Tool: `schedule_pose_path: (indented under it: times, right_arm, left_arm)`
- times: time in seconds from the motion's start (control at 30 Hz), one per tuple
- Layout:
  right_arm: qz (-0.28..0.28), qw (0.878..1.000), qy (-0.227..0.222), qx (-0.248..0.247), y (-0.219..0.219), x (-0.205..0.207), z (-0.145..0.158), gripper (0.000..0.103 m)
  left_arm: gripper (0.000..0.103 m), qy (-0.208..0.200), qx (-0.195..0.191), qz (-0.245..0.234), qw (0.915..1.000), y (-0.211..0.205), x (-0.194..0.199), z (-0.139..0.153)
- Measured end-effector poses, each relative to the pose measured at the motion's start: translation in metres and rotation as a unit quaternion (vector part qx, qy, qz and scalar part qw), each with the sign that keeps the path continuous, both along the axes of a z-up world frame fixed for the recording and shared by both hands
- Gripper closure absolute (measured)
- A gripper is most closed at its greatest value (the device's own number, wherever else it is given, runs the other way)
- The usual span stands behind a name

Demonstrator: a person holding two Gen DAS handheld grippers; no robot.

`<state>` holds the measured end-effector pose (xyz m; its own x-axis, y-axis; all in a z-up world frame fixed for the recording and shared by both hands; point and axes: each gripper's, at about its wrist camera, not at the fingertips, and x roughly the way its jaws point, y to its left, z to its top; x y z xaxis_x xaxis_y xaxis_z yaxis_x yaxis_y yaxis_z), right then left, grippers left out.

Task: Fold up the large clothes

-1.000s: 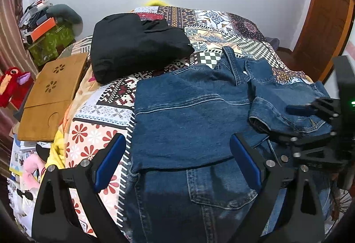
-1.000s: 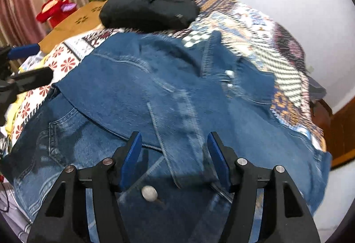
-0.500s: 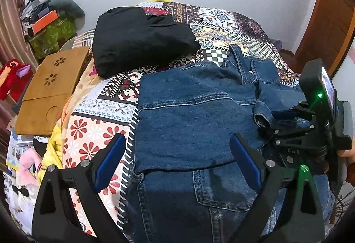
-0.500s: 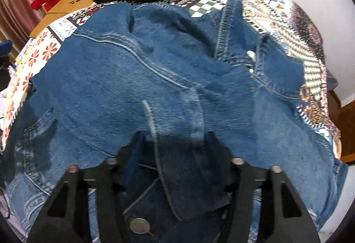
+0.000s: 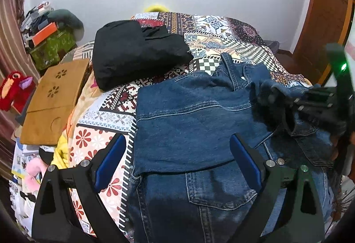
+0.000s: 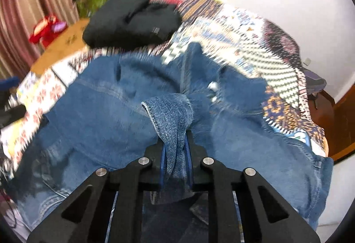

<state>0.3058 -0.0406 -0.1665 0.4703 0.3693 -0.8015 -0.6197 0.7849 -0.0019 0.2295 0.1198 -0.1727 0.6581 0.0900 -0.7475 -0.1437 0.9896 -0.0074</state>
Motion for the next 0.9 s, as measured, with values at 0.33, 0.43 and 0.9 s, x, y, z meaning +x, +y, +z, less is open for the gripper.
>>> schedule_pose_path:
  times: [0.33, 0.43, 0.9]
  right_arm:
    - [-0.059, 0.996, -0.012, 0.069, -0.056, 0.007, 0.037, 0.092]
    - [-0.076, 0.993, -0.001, 0.087, -0.073, 0.009, 0.040, 0.092]
    - [-0.157, 0.987, 0.017, 0.024, -0.129, 0.010, 0.014, 0.097]
  left_arm:
    - [0.008, -0.007, 0.013, -0.020, 0.9997, -0.023, 0.007, 0.008]
    - [0.008, -0.008, 0.020, -0.023, 0.9995, -0.027, 0.008, 0.008]
    - [0.008, 0.064, 0.076, -0.069, 0.9927, -0.031, 0.017, -0.037]
